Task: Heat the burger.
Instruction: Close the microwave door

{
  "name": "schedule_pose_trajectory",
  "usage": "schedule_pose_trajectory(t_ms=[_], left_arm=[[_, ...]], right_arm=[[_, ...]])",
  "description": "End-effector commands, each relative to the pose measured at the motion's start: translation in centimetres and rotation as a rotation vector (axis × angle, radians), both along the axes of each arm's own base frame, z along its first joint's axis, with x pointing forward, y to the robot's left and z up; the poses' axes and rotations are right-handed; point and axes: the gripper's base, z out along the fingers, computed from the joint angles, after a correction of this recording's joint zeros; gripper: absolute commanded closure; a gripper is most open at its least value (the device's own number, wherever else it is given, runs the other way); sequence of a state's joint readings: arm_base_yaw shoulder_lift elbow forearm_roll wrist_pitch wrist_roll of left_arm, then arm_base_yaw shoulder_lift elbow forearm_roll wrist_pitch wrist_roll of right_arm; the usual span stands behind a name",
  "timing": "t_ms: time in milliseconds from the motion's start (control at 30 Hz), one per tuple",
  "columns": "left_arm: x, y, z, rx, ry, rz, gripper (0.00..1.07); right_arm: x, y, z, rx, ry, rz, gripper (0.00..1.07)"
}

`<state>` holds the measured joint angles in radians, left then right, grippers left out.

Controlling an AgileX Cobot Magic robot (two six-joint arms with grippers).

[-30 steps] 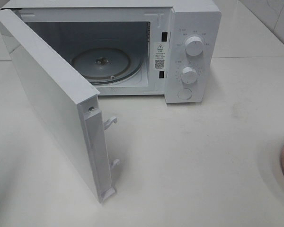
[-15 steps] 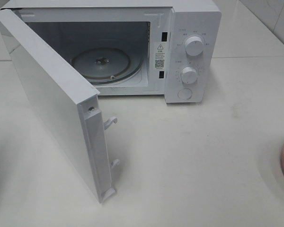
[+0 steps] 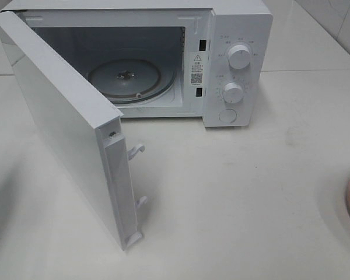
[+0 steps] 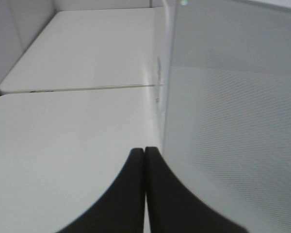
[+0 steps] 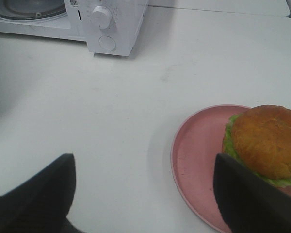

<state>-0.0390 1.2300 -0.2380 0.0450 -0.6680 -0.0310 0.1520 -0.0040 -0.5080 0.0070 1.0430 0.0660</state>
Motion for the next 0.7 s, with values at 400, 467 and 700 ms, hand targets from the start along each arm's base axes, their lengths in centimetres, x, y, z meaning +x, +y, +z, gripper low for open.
schedule_pose_trajectory(t_ms=[400,467,700], left_arm=[[2.6,-2.9,-1.5,-0.041,-0.122,-0.248,1.07],[3.1,-3.7,-1.5,-0.045,-0.123,-0.276,1.07],[4.5,-5.9,-1.6,-0.098,-0.120,-0.281,1.07]], right_arm=[[-0.3,0.0,0.0,0.005,-0.029,-0.002,0.32],[-0.3,0.0,0.0,0.005,-0.029,-0.002,0.32],[-0.3,0.0,0.0,0.005,-0.029,-0.002,0.32]])
